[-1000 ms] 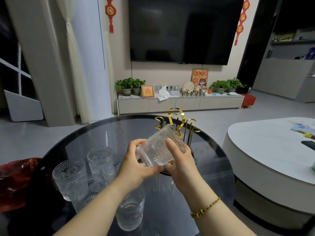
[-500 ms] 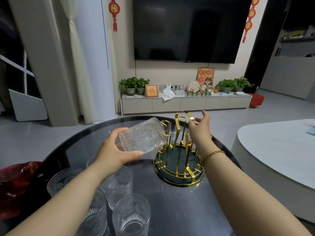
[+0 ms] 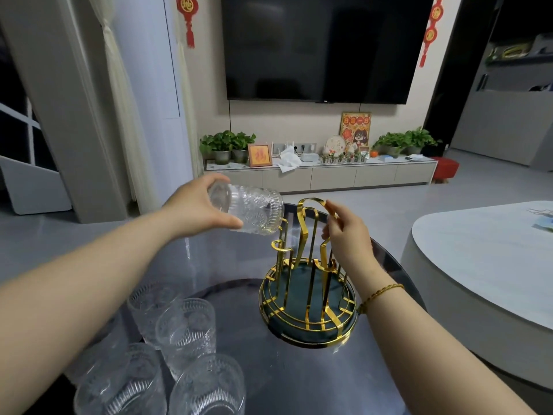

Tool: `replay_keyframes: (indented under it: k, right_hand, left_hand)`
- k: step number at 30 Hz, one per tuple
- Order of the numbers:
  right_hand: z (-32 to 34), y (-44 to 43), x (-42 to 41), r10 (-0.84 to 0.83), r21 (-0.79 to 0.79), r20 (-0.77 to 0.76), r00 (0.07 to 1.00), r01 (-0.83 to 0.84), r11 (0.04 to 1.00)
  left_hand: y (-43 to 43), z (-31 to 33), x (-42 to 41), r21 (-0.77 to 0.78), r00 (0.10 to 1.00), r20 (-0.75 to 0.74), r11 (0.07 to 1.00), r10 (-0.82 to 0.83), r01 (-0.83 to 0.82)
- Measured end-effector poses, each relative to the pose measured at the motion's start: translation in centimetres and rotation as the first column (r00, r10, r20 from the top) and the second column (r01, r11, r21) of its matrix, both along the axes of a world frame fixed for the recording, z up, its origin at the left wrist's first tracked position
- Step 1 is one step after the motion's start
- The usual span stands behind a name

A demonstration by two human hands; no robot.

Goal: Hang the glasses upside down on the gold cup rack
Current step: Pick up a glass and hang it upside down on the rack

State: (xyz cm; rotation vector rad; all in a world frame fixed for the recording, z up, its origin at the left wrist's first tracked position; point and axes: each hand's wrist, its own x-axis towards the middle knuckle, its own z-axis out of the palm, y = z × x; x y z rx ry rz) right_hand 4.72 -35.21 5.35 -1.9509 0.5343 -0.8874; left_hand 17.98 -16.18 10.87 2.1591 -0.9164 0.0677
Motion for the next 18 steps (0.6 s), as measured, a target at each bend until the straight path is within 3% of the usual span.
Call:
replay_keyframes:
  k: [7,13,18]
  right_hand:
    - [-0.8,-0.8,0.2,0.001,-0.053,0.029,1.000,0.000,0.999]
    - [-0.9,-1.0,0.2,0.029,-0.063,0.041,0.999,-0.026,0.998]
    - [-1.2,-1.4,0.3,0.040,-0.096,0.069,0.997,-0.034,0.995]
  left_hand:
    - [-4.1,3.6,0.6,0.260,0.987,0.144,0.965,-0.065,0.025]
    - [-6.7,4.1,1.8,0.514,0.984,0.120,0.856,-0.129,0.050]
    - [-9.1,2.9,2.6,0.545,0.973,0.095,0.829,-0.209,0.125]
